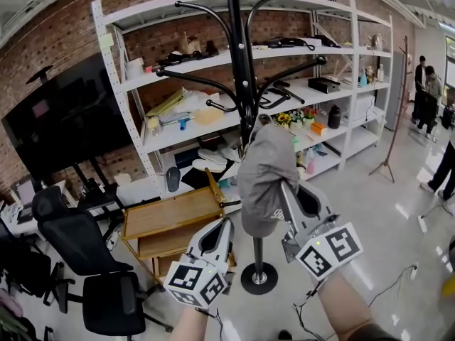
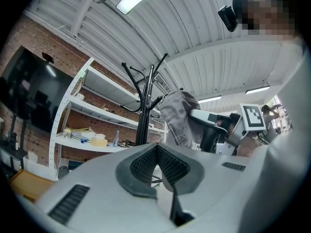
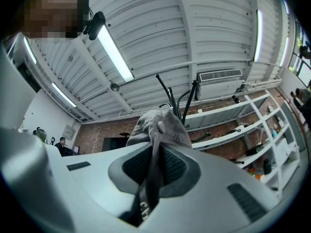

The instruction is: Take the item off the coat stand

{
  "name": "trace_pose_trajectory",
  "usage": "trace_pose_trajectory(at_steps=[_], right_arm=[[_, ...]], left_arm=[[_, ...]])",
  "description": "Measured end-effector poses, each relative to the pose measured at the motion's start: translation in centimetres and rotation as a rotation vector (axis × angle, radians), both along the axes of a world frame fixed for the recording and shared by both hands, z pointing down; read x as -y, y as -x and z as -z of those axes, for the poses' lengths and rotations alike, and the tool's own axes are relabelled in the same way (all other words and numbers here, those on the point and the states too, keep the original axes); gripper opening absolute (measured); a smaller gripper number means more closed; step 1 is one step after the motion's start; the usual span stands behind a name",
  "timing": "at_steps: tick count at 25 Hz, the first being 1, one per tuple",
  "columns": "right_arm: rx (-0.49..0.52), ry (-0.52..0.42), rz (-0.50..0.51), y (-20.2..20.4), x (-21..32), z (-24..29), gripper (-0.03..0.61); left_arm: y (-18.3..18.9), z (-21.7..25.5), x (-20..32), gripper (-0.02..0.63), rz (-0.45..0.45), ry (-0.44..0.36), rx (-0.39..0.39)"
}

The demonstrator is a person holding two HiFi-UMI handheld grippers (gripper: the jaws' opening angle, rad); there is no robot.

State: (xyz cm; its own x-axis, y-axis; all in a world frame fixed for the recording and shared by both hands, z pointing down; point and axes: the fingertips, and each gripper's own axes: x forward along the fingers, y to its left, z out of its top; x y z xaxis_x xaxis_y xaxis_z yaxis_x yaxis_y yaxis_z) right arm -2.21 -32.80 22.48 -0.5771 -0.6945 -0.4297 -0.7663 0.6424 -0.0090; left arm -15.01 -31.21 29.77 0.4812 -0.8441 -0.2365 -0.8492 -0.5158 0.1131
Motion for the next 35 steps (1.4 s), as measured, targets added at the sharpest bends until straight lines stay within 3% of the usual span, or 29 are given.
trace_pose_trajectory(at_steps=[13,19,35], right_arm=[[-0.049,0.086,-0.081,-0.4,-4.2,-5.4,0.032],[-0.061,0.101,-0.096,-1.1,-5.4,-7.5,0.032],[-0.091,0.171,0.037,-4.3,-8.6,-11.6,0.032]], left_arm=[[-0.3,-4.5,-2.4,0.008,-0.093,0.108,-0.025],[-1.4,-5.6,-3.3,0.008,-0.116,0.115,-0.027],[-5.3,-8.0,-8.0,0.006,-0.008,0.181,-0.048]])
